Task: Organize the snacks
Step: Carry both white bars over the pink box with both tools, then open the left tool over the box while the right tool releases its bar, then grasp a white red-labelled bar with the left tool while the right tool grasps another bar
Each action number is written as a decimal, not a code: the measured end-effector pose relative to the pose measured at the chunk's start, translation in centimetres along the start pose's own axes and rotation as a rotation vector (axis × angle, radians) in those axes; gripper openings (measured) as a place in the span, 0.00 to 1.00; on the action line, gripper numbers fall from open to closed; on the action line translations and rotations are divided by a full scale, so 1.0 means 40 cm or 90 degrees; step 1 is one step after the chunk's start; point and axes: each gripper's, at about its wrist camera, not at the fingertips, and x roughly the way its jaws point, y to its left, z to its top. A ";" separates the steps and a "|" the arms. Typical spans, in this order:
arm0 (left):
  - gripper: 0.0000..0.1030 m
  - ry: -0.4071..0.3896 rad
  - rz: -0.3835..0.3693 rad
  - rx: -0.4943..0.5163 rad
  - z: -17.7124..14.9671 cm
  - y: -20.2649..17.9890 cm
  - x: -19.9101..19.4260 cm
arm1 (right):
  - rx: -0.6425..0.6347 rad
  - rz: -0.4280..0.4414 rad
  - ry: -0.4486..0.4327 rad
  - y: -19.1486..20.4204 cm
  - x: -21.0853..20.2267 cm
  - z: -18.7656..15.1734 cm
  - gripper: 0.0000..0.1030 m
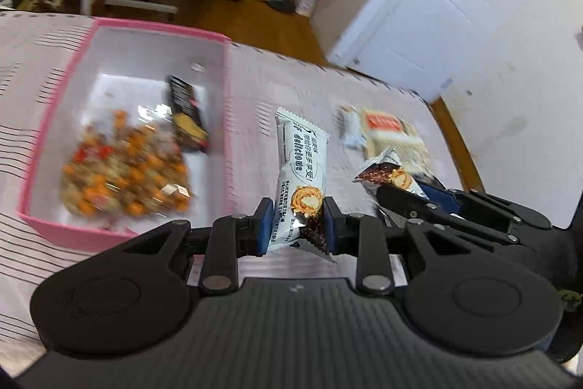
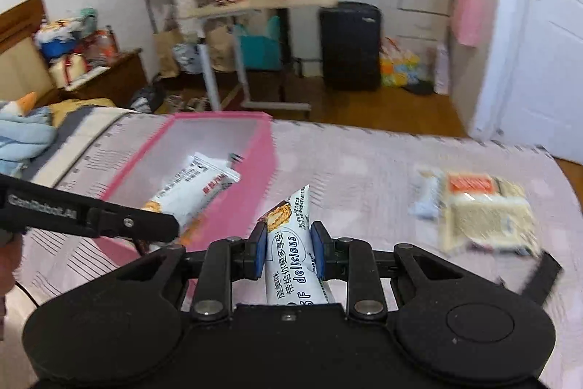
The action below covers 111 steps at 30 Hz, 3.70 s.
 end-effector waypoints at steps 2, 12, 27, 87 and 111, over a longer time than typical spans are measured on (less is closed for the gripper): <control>0.26 -0.017 0.026 -0.013 0.019 0.045 -0.011 | -0.007 0.024 -0.011 0.035 0.029 0.027 0.29; 0.26 -0.035 0.128 -0.038 0.113 0.219 -0.004 | 0.004 0.117 0.016 0.126 0.255 0.119 0.29; 0.26 0.004 0.172 -0.129 0.166 0.374 0.210 | -0.045 0.131 0.060 0.200 0.488 0.167 0.33; 0.45 0.005 0.038 0.152 0.019 -0.298 0.552 | 0.416 -0.089 0.042 -0.553 0.066 -0.412 0.60; 0.41 -0.009 0.101 0.174 0.106 -0.397 0.932 | 0.159 -0.165 0.034 -0.598 0.110 -0.299 0.32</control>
